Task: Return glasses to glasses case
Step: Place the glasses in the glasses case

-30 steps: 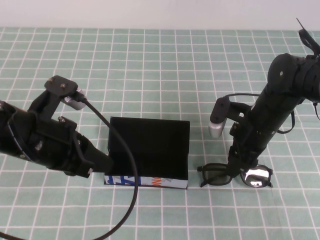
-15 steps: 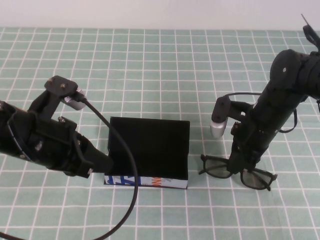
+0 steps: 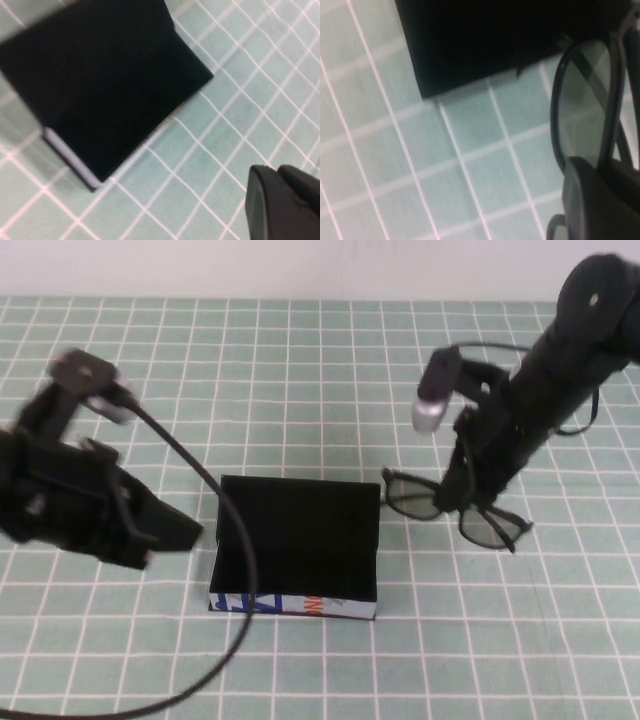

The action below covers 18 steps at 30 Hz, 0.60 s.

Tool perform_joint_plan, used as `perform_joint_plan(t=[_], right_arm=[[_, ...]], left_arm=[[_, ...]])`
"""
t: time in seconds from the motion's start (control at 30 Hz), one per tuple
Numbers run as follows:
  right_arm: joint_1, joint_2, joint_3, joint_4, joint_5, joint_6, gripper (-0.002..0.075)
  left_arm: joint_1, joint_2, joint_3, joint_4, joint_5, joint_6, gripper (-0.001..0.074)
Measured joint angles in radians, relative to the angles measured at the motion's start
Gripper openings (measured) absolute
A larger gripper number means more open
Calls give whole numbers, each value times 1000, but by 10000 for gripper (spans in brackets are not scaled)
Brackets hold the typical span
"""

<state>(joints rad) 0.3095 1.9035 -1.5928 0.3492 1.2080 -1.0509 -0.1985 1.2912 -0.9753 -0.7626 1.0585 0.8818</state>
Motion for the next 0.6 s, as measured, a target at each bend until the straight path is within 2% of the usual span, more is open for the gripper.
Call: perform_joint_plan(t=[0.27,0.6], right_arm=[[58,-14,-80,58,8,9,7],[269,48,-169,18,17,9,7]], left_arm=[[73,-153,-7,60,-16,-77,-2],[78,-190,2,137,-18,-159,-2]])
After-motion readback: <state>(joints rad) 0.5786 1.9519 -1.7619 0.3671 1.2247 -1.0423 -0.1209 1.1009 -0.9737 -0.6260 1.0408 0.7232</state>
